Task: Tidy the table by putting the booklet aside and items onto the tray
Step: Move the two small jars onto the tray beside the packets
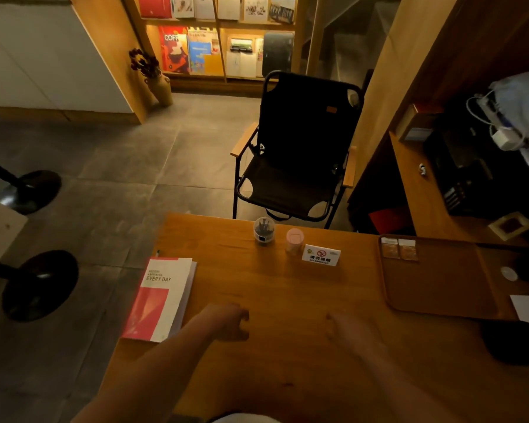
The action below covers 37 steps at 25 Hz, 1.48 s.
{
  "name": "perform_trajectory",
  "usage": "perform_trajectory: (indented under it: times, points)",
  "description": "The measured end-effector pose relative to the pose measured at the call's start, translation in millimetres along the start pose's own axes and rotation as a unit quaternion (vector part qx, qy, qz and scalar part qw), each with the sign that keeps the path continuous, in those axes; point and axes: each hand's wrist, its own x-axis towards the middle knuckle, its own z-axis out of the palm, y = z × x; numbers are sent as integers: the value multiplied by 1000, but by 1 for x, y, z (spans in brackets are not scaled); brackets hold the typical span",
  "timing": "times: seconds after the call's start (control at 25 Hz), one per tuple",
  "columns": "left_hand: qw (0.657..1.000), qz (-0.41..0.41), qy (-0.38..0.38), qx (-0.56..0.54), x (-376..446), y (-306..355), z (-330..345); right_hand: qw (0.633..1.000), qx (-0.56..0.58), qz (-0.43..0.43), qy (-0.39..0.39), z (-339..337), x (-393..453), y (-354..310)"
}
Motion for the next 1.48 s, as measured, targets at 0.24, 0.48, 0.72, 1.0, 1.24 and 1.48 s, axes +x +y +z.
perform_trajectory:
  times: [0.24, 0.48, 0.72, 1.0, 1.24, 1.48]
  points:
    - [984, 8, 158, 86, 42, -26, -44, 997, -13, 17, 79, -21, 50, -3]
    - [924, 20, 379, 48, 91, -37, -98, 979, -14, -4, 204, -50, 110, -15]
    - [950, 47, 310, 9, 147, -42, -135, 977, -23, -70, 202, -61, 172, -21]
    - [955, 80, 283, -37, 180, -45, -127, 965, -26, -108, 237, -46, 211, -23]
    - [945, 71, 308, -84, 172, -37, -121, 969, 35, -97, 223, -42, 210, -24]
    - [938, 47, 316, -135, 141, -27, -108, 970, 88, -91, 210, -48, 183, -31]
